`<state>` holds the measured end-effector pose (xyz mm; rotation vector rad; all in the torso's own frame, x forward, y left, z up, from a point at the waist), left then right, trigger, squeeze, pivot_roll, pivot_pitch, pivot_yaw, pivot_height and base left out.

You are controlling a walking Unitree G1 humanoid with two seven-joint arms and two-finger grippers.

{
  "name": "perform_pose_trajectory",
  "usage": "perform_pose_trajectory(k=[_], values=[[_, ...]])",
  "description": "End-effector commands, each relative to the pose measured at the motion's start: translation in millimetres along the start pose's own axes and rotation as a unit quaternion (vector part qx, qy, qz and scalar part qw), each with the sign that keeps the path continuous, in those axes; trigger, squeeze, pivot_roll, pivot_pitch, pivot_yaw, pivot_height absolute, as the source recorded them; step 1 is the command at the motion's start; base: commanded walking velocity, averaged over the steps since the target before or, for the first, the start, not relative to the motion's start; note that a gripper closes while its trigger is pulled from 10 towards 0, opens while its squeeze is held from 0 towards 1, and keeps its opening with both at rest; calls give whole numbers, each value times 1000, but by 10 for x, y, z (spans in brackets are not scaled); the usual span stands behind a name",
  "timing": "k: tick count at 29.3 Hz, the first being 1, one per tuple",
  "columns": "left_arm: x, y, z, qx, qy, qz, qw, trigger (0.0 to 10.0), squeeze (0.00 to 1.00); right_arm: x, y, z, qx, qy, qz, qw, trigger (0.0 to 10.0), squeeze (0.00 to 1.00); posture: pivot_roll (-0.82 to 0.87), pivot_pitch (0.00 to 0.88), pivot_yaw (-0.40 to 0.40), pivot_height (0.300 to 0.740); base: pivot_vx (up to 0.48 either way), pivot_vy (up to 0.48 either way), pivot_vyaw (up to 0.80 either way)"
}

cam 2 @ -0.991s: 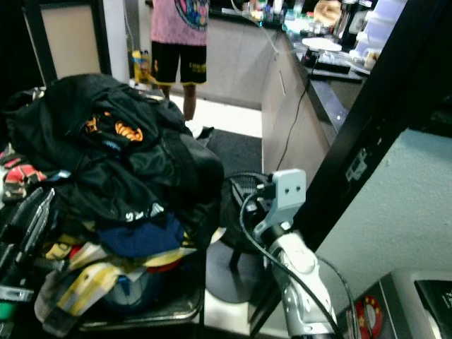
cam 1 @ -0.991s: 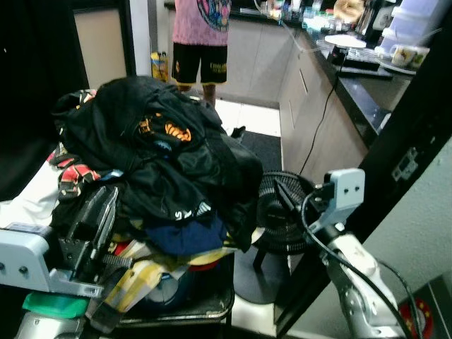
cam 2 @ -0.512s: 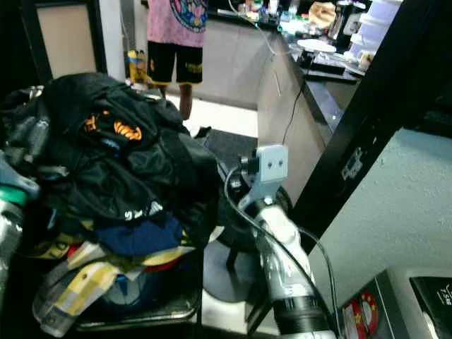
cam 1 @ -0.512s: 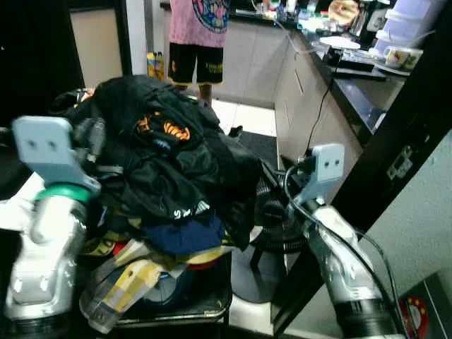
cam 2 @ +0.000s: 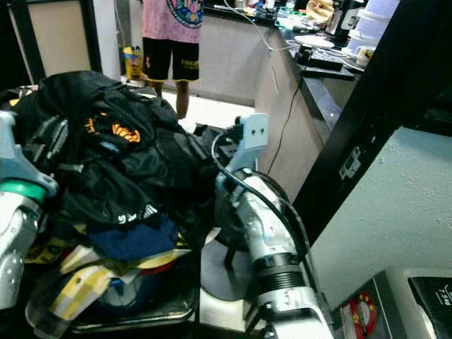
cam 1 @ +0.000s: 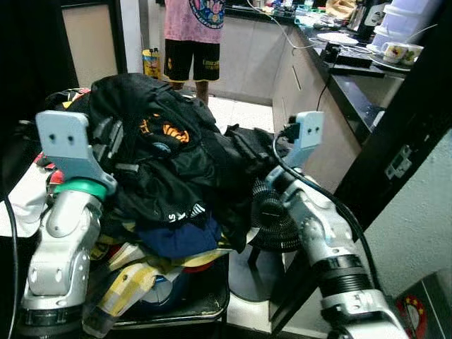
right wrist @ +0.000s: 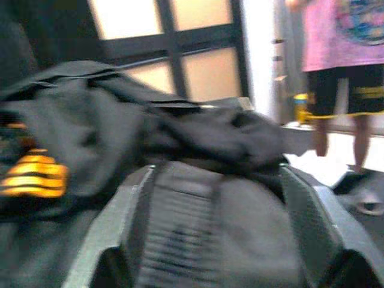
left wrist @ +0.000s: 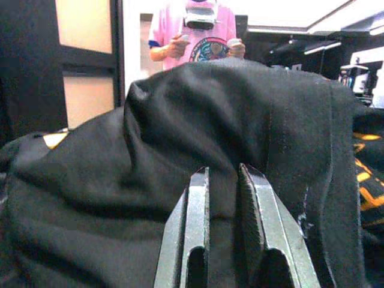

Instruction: Clothes washing

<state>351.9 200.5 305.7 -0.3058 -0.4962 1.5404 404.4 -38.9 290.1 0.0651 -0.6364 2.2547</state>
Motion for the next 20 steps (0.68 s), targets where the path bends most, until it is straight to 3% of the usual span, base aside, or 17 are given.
perform_pose_trajectory(k=[1,7,20], values=[[-68,21,-30,7,5,-11,1000,10000,0,59,-29,34,-4,-6,15,1000,10000,1000,34,28,-74,740,0,0,0],[-99,25,-48,10,9,-15,1000,10000,0,308,-145,-52,-3,-23,57,998,10000,1000,42,31,-76,740,0,0,0],[-136,53,-113,25,15,-19,999,10000,0,350,-220,-122,-1,-29,54,998,10000,1000,27,44,-57,740,0,0,0]])
Point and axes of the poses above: a point about 5 cm out from each wrist's last joint towards the gripper, its own y axis pointing back from the gripper into the wrist, its own z axis along the axis of the wrist's last joint, x = y × z, the point moved 5 cm from there along -y, pointing out of the wrist towards the gripper, and after that the axes turned 6 degrees about -y, right-handed, at the moved point
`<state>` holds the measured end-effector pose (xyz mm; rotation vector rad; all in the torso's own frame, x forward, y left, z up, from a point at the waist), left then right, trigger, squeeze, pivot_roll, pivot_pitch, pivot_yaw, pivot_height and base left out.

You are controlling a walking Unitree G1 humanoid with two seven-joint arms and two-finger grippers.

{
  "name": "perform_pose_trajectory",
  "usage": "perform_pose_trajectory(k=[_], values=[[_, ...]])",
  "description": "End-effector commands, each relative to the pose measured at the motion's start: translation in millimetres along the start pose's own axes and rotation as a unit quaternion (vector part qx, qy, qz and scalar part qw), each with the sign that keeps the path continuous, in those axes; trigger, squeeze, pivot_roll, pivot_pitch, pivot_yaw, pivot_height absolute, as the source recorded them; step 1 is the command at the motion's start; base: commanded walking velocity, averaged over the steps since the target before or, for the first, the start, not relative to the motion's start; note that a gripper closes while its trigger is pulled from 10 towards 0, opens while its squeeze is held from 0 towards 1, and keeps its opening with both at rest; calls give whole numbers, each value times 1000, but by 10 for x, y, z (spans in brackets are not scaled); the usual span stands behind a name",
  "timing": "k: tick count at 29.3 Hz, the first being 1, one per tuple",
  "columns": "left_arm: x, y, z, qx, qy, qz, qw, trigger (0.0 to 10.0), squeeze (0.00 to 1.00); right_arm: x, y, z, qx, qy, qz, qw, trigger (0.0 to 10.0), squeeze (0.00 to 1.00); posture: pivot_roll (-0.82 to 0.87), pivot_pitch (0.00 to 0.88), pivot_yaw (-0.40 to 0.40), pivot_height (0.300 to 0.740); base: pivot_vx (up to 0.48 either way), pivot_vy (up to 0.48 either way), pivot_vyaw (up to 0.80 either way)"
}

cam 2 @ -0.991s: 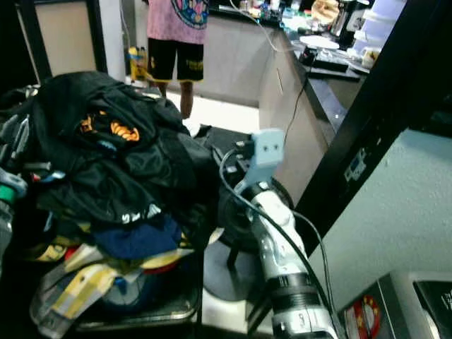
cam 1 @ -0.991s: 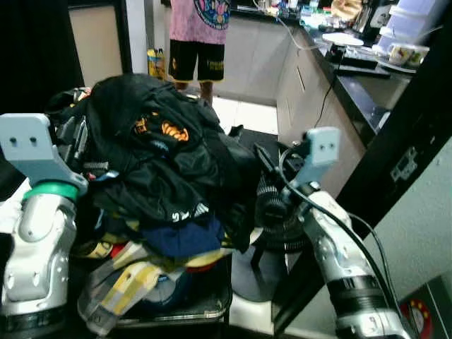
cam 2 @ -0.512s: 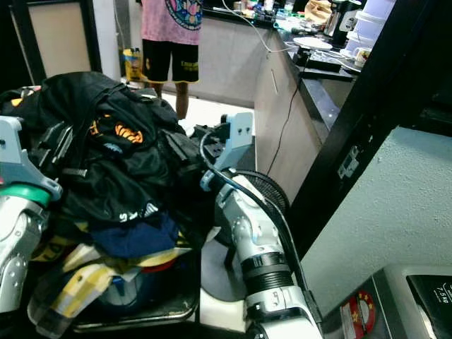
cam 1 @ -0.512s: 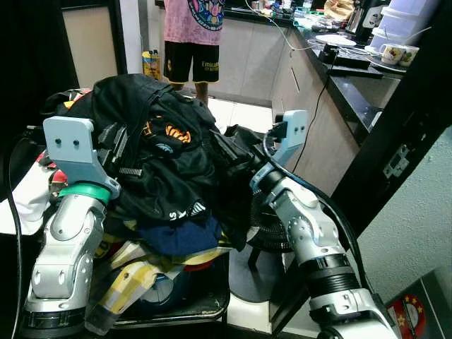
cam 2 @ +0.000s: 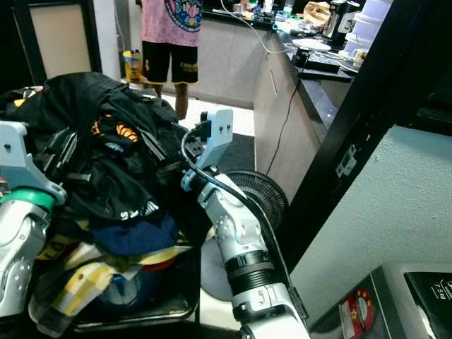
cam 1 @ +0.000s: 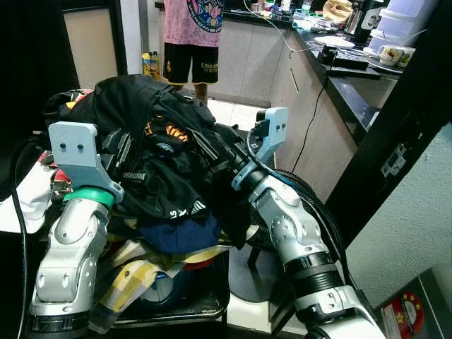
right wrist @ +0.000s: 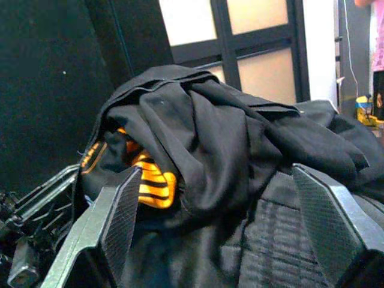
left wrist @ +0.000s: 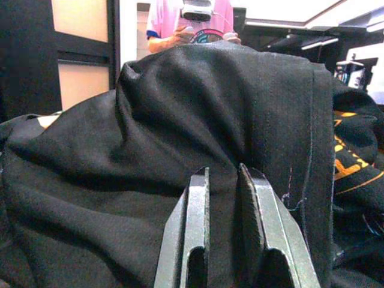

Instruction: Clothes washing

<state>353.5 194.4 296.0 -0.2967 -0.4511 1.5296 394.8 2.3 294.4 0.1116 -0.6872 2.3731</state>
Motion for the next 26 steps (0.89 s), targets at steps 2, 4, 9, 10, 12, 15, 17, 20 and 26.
perform_pose_trajectory(k=[2,4,9,10,12,15,17,20,26], values=[[-75,13,-40,11,4,-15,1000,10000,0,-1,-92,-30,3,4,-9,1000,10000,0,28,49,-53,740,0,0,0],[-85,7,-42,12,5,-17,1000,10000,0,0,-143,-71,8,2,-15,1000,10000,0,30,54,-52,740,0,0,0],[-93,26,-65,19,4,-21,1000,10000,0,-87,-252,-105,15,-8,-54,998,10000,0,39,79,-45,740,0,0,0],[-93,35,-72,21,3,-22,1000,10000,0,-110,-275,-106,17,-10,-65,998,10000,0,39,79,-45,740,0,0,0],[-87,47,-76,23,3,-22,1000,10000,0,-124,-298,-102,18,-12,-72,997,10000,0,42,88,-45,740,0,0,0],[-65,69,-80,26,3,-19,999,10000,0,-122,-336,-83,18,-13,-76,997,10000,0,48,100,-47,740,0,0,0],[-50,92,-86,30,2,-17,999,10000,0,-126,-364,-35,8,-14,-81,997,10000,0,53,107,-48,740,0,0,0],[-46,102,-91,32,0,-16,999,10000,0,-142,-375,5,-1,-10,-87,996,10000,0,55,107,-48,740,0,0,0],[-23,97,-102,36,-3,-10,999,10000,0,-192,-380,84,-26,-26,-98,995,0,0,57,101,-44,740,0,0,0]])
Point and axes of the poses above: a point about 5 cm out from each wrist's last joint towards the gripper, its own y axis pointing back from the gripper into the wrist, its own z axis along the axis of the wrist's last joint, x = y × z, the point moved 5 cm from there along -y, pointing out of the wrist towards the gripper, and after that the axes turned 6 degrees about -y, right-handed, at the moved point
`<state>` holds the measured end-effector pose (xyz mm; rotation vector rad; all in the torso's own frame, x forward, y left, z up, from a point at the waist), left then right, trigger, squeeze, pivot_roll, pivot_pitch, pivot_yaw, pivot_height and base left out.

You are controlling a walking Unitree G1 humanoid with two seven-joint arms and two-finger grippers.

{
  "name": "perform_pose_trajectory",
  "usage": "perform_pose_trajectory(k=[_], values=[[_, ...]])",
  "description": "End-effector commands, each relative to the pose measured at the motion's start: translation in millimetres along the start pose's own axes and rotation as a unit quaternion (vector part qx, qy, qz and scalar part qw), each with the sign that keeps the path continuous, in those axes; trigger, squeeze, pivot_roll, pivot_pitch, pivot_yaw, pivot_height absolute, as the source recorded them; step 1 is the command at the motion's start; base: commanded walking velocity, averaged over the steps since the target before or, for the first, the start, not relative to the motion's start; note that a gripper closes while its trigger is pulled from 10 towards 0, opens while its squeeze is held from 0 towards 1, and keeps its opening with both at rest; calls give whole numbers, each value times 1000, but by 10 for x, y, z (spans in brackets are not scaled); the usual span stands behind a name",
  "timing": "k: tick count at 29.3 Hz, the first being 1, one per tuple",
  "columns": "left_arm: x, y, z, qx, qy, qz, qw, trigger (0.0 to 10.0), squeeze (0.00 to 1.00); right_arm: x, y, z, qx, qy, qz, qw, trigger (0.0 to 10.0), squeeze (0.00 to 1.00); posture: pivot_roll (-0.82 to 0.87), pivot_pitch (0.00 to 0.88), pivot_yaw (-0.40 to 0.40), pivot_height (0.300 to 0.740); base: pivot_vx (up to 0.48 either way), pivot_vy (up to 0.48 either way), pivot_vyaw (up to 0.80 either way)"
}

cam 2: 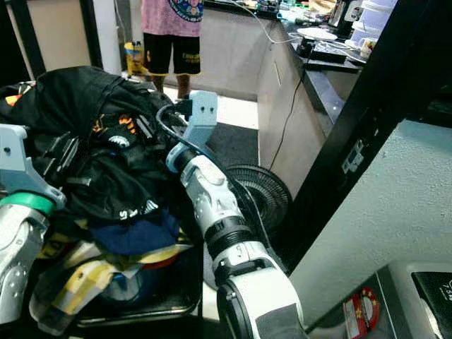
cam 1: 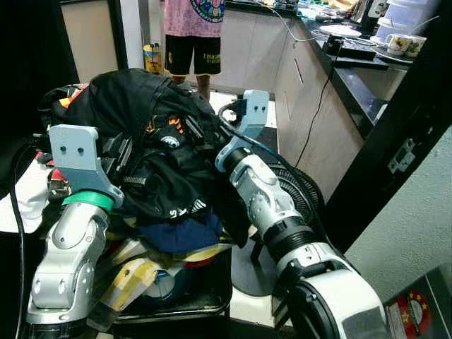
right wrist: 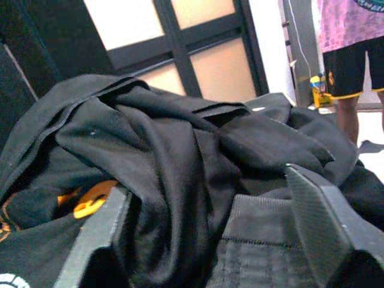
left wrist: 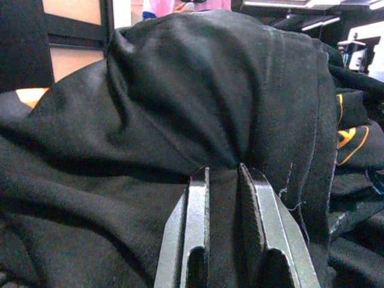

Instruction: Clothes washing

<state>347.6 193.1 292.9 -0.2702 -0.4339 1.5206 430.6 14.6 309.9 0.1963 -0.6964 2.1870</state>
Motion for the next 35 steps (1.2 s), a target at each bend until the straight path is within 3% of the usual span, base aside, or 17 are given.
perform_pose_trajectory(k=[1,6,11,16,35], values=[[-9,28,-103,23,-1,-3,1000,10000,0,-17,-15,48,-11,-9,-5,1000,0,0,57,101,-44,740,0,0,0],[9,13,-104,25,-4,0,1000,10000,0,67,-19,-9,-4,-16,22,1000,0,0,56,93,-38,740,0,0,0],[-6,5,-111,30,-11,-4,999,10000,0,282,6,-213,38,2,88,995,0,0,56,88,-35,740,0,0,0],[-11,-3,-111,30,-12,-4,999,10000,0,319,12,-255,43,9,98,994,0,0,57,88,-35,740,0,0,0],[36,-16,-109,28,-12,11,999,10000,0,297,3,69,-8,7,109,994,0,0,46,71,-46,740,0,0,0]])
Point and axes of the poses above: a point about 5 cm out from each wrist's last joint towards the gripper, its own y axis pointing back from the gripper into the wrist, its own z axis along the axis of the wrist's last joint, x = y × z, the point moved 5 cm from there along -y, pointing out of the wrist towards the gripper, and after that the axes turned 6 degrees about -y, right-handed, at the moved point
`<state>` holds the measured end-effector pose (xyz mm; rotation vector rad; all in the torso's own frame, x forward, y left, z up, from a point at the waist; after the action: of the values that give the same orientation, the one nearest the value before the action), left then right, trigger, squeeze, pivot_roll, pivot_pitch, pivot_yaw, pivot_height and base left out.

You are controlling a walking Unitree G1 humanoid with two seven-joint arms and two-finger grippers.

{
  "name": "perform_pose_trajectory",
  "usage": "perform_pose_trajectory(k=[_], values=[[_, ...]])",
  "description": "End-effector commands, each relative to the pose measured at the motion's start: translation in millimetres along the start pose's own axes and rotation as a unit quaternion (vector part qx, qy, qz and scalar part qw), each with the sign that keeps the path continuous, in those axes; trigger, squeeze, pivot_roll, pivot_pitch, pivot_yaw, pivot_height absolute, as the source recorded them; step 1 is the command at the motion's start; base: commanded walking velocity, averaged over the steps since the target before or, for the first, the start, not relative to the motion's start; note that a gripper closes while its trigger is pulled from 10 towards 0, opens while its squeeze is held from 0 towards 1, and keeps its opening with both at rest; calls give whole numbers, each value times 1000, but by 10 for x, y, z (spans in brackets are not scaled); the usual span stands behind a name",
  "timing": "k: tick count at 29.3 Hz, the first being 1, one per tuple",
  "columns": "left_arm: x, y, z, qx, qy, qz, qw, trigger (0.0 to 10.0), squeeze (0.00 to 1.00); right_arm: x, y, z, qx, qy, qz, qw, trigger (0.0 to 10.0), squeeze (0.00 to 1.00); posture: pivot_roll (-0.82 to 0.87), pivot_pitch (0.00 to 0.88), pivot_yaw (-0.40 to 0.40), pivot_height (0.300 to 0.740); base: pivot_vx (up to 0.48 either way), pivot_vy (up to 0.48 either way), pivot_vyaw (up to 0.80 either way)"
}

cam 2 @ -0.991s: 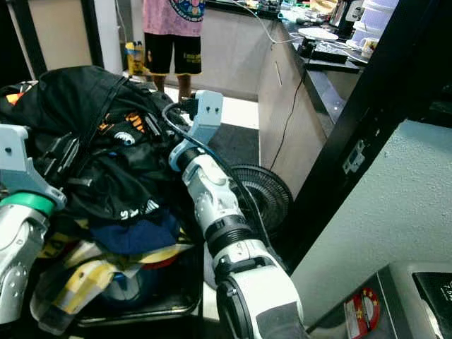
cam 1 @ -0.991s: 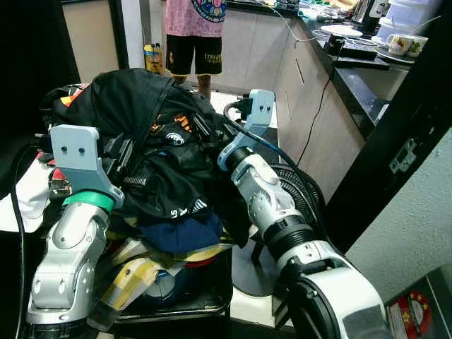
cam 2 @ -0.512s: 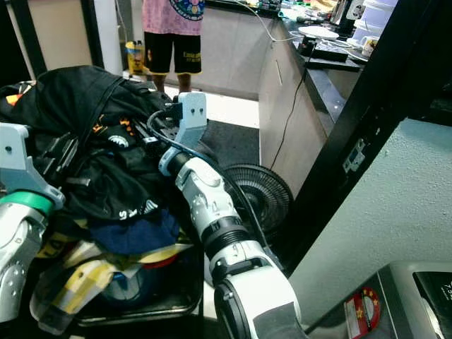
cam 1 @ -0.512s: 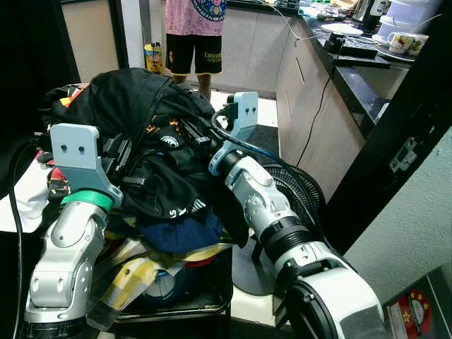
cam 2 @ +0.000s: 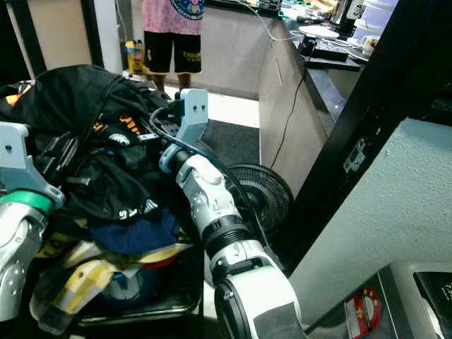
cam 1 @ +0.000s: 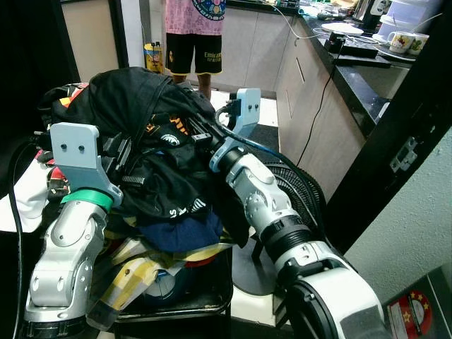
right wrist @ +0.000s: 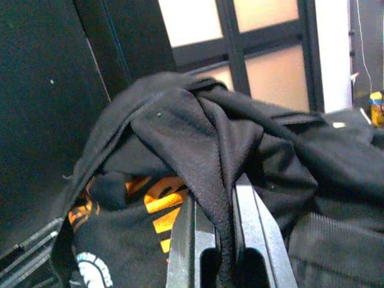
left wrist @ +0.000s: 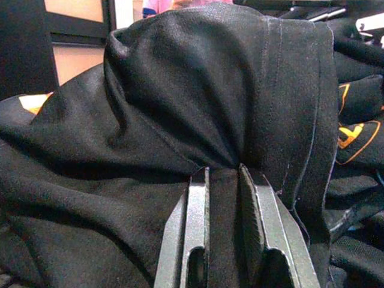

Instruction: Clothes washing

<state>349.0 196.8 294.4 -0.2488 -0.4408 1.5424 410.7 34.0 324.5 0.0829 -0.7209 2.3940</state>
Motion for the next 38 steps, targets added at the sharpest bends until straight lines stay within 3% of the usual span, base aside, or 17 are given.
perform_pose_trajectory(k=[1,2,6,8,9,11,13,20,23,24,25,26,27,28,31,35,38], values=[[-5,0,-113,22,-1,3,1000,10000,0,-20,30,60,-15,-9,-1,1000,0,0,46,71,-46,740,0,0,0],[-5,0,-113,22,-1,3,1000,10000,0,-20,30,60,-15,-9,-1,1000,0,0,46,71,-46,740,0,0,0],[22,-7,-97,16,2,12,1000,10000,0,-99,66,503,-88,4,-18,996,0,0,43,59,-53,740,0,0,0],[42,-13,-84,13,4,18,1000,10000,0,-248,125,1036,-168,24,-56,984,0,0,40,53,-59,740,0,0,0],[42,-13,-84,13,4,18,1000,10000,0,-248,125,1036,-168,24,-56,984,0,0,40,53,-59,740,0,0,0],[52,-16,-79,10,5,22,1000,10000,0,-393,250,1586,-239,49,-89,966,0,0,39,51,-61,740,0,0,0],[54,-13,-79,9,6,25,1000,10000,0,-455,364,1929,-276,72,-103,953,0,0,37,50,-62,740,0,0,0],[74,-10,-70,3,10,30,999,10000,0,-446,746,2633,-351,144,-124,917,0,0,34,47,-51,740,0,0,0],[73,-21,-71,2,10,30,1000,10000,0,-525,799,2574,-334,154,-138,920,0,0,32,44,-49,740,0,0,0],[64,-25,-75,3,10,28,1000,10000,0,-609,798,2427,-306,159,-154,926,4235,0,33,43,-47,740,0,0,0],[64,-25,-75,3,10,28,1000,10000,0,-609,798,2427,-306,159,-154,926,4235,0,33,43,-47,740,0,0,0],[57,-27,-79,4,10,27,1000,10000,0,-695,790,2240,-270,162,-169,934,10000,0,34,44,-46,740,0,0,0],[57,-27,-79,4,10,27,1000,10000,0,-695,790,2240,-270,162,-169,934,10000,0,34,44,-46,740,0,0,0],[50,-27,-91,7,10,26,1000,10000,0,-799,788,1934,-217,167,-187,944,10000,0,36,43,-45,740,0,0,0],[46,-26,-99,10,10,26,1000,10000,0,-861,800,1721,-181,169,-197,949,10000,0,36,43,-45,740,0,0,0],[97,-22,-76,3,16,38,999,10000,0,-1011,982,921,-76,150,-227,959,10000,0,40,41,-48,740,0,0,0],[105,-20,-72,2,17,40,999,10000,0,-1016,1038,781,-59,150,-229,960,10000,0,40,41,-48,740,0,0,0]])
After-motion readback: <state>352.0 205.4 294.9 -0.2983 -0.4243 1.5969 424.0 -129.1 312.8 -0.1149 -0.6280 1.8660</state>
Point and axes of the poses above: a point about 5 cm out from each wrist's last joint towards the gripper, its own y axis pointing back from the gripper into the wrist, its own z axis along the axis of the wrist's last joint, x = y × z, the point moved 5 cm from there along -y, pointing out of the wrist towards the gripper, and after that the axes turned 6 degrees about -y, right-handed, at the moved point
